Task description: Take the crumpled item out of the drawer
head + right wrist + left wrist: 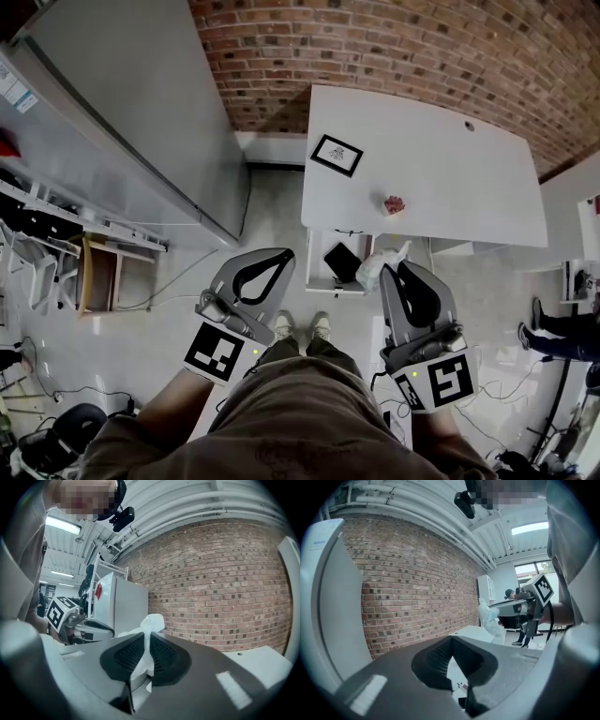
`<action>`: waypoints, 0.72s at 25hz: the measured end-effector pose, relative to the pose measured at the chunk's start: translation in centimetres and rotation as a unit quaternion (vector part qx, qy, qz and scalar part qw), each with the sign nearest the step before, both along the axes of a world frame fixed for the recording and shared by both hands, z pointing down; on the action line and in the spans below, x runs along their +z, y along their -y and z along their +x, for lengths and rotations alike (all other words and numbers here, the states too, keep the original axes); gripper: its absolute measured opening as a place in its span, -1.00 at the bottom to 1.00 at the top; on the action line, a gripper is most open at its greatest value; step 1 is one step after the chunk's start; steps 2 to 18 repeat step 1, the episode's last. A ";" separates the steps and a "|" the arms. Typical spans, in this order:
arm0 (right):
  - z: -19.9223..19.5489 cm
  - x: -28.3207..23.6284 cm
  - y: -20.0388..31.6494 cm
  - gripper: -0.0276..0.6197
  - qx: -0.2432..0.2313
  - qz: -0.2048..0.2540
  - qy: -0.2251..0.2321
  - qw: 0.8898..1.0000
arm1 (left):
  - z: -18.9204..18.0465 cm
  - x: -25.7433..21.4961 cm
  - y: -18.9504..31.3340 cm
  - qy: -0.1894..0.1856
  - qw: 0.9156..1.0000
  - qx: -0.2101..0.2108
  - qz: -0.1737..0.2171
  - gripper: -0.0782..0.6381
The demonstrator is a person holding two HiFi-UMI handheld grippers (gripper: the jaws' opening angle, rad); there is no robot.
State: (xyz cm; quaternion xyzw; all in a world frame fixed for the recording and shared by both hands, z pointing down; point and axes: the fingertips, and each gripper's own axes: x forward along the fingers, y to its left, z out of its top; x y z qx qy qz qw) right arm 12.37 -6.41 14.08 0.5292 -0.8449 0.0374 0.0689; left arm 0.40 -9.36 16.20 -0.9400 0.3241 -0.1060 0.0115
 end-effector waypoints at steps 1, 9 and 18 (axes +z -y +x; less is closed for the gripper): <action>0.0 0.1 0.0 -0.71 -0.001 0.000 0.000 1.000 | 0.0 0.0 0.0 0.000 1.000 0.001 0.001 -0.78; 0.0 0.1 0.0 -0.71 -0.001 0.000 0.000 1.000 | 0.0 0.0 0.0 0.000 1.000 0.001 0.001 -0.78; 0.0 0.1 0.0 -0.71 -0.001 0.000 0.000 1.000 | 0.0 0.0 0.0 0.000 1.000 0.001 0.001 -0.78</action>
